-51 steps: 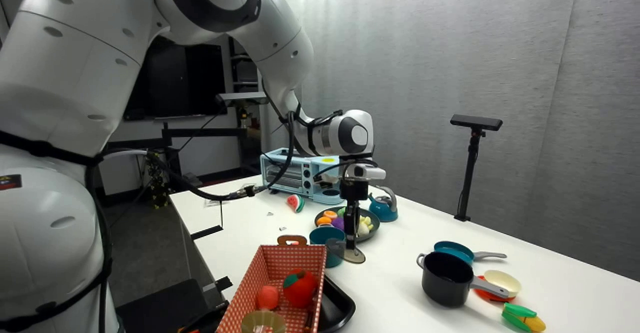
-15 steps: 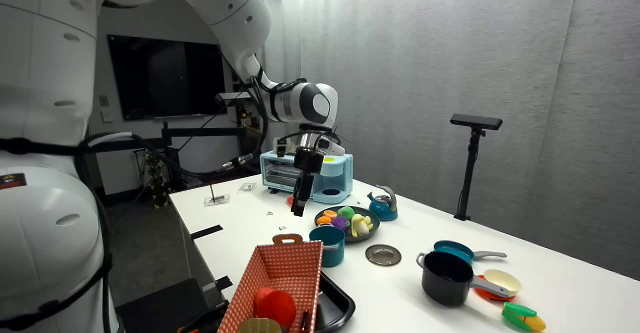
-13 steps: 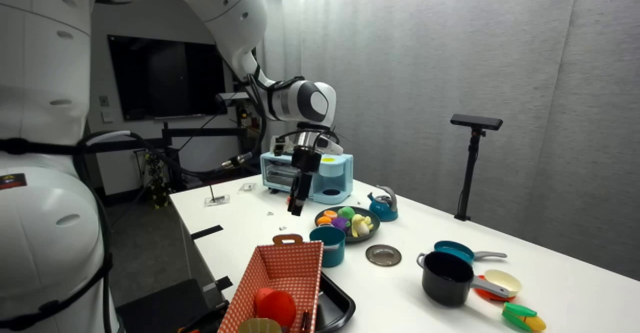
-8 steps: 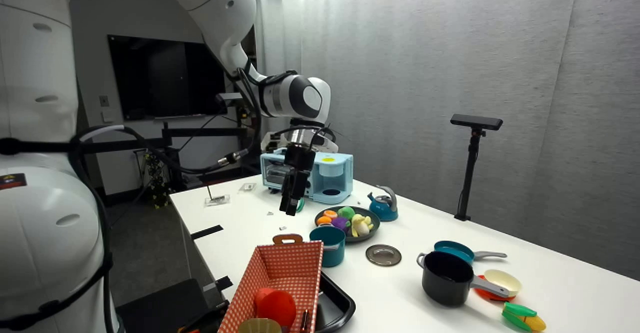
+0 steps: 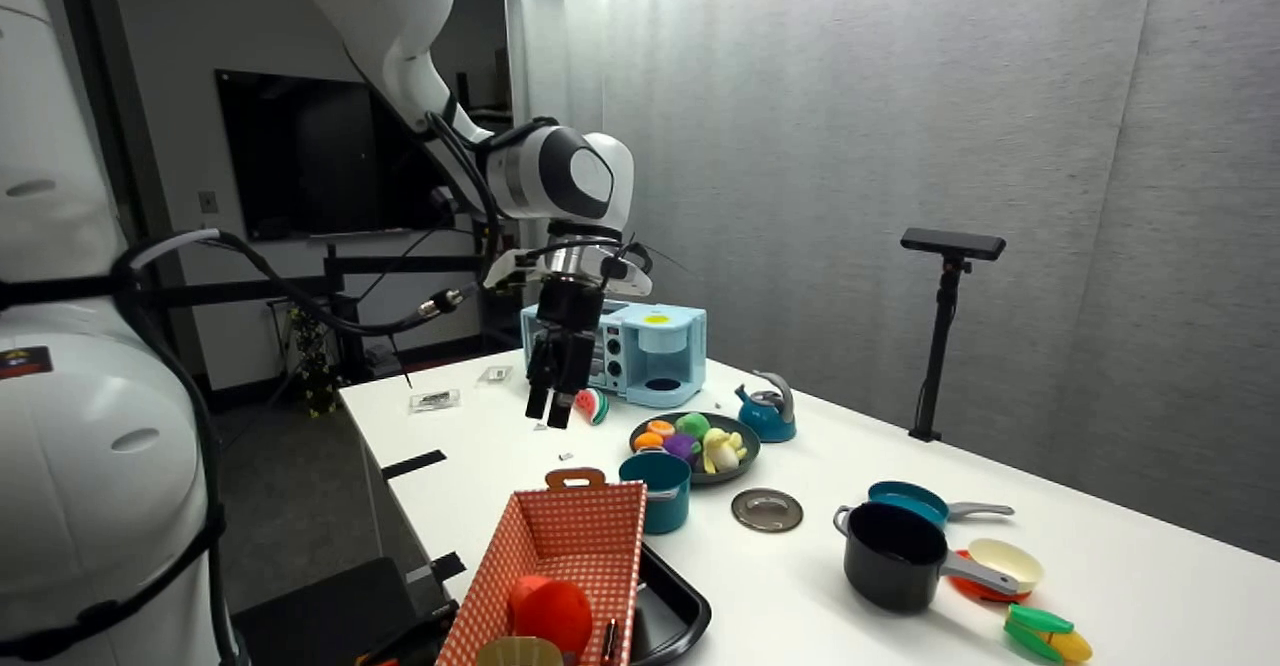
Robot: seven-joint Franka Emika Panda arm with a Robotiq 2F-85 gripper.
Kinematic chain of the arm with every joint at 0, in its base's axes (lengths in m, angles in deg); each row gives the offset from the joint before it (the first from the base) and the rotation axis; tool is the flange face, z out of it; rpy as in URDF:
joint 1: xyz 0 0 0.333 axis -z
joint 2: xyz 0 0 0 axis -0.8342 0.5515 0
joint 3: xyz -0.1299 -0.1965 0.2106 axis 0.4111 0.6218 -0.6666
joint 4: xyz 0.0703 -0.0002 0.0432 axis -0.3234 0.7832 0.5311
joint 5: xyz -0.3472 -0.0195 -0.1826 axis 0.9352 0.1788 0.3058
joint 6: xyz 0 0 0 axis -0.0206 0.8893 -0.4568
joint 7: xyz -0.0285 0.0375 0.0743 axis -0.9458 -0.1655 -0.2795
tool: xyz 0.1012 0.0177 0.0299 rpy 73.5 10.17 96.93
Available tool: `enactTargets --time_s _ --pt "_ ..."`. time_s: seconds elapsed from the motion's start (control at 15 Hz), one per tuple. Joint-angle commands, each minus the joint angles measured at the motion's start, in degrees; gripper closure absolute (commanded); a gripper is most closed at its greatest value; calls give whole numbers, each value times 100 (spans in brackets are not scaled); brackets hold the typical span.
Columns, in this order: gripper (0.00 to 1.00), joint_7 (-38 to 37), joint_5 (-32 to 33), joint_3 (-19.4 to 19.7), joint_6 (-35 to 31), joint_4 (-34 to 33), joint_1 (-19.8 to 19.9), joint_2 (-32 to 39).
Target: Take the lid off the blue pot and put it on the counter
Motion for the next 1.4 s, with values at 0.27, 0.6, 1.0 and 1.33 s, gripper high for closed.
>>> enactTargets --time_s 0.27,0.6,1.0,1.33 --pt "0 696 -203 -285 105 672 128 -1034" --pt "0 923 -282 -307 144 870 160 -1400" --pt "0 806 -220 -346 254 945 212 -1523" --pt "0 797 -121 -421 139 835 221 -1303"
